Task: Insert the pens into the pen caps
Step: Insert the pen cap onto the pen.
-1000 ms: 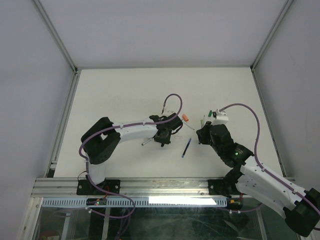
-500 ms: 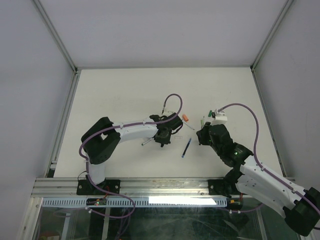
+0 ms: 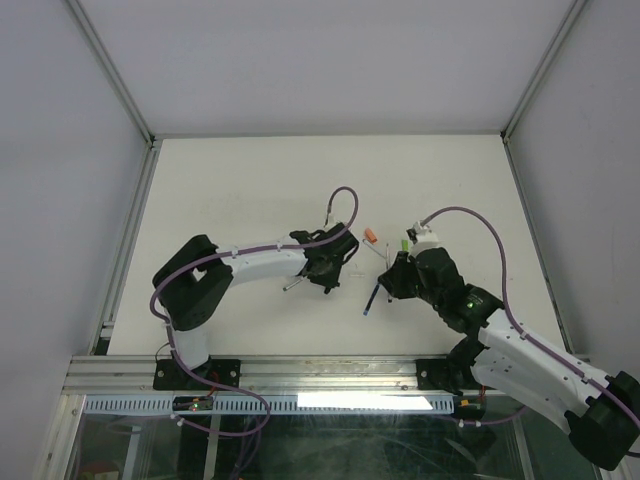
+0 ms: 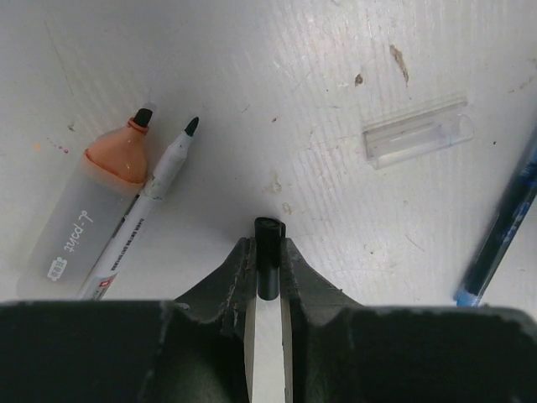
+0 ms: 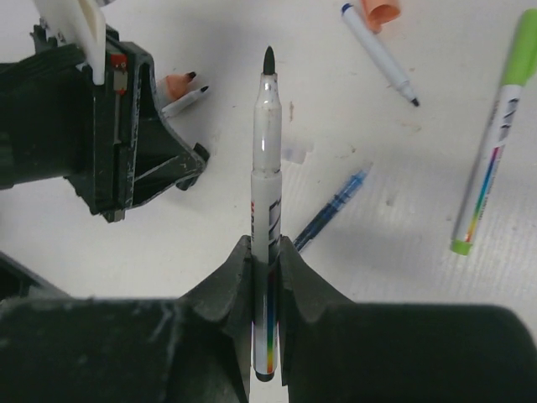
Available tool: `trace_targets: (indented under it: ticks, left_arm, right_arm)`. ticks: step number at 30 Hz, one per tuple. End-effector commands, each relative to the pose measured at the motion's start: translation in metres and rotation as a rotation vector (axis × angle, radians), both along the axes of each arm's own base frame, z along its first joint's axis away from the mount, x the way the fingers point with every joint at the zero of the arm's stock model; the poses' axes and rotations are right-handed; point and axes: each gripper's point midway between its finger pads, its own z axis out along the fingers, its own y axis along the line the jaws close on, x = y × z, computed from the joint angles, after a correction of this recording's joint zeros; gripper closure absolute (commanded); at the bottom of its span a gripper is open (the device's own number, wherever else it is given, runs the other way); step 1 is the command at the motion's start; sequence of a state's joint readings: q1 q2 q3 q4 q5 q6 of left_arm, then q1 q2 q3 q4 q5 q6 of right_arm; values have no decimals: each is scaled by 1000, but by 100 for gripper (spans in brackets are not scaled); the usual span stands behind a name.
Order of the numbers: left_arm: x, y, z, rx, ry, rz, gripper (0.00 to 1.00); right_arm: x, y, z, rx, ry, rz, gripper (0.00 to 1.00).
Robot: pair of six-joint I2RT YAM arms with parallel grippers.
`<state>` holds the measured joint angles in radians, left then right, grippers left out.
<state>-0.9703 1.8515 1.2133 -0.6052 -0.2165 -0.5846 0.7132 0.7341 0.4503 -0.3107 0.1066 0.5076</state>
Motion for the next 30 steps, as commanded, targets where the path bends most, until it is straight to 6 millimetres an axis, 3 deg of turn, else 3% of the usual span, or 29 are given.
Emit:
trace_targets:
  ticks: [1,11,19,30]
  left_arm:
    - [16,-16,34,-223,-37,-16,100]
    - [34,-17,70,-585,-25,32,98]
    - [34,-34,75,-719,6,20,99]
    - [36,-40,71,-745,29,39,100]
  right_arm:
    - [-11,30,15,160,36,91,100]
    - [-42,75,-15,275,178,124,100]
    - [-53,112,-27,373,218,160,100]
    - [-53,122,-43,414,274,141,100]
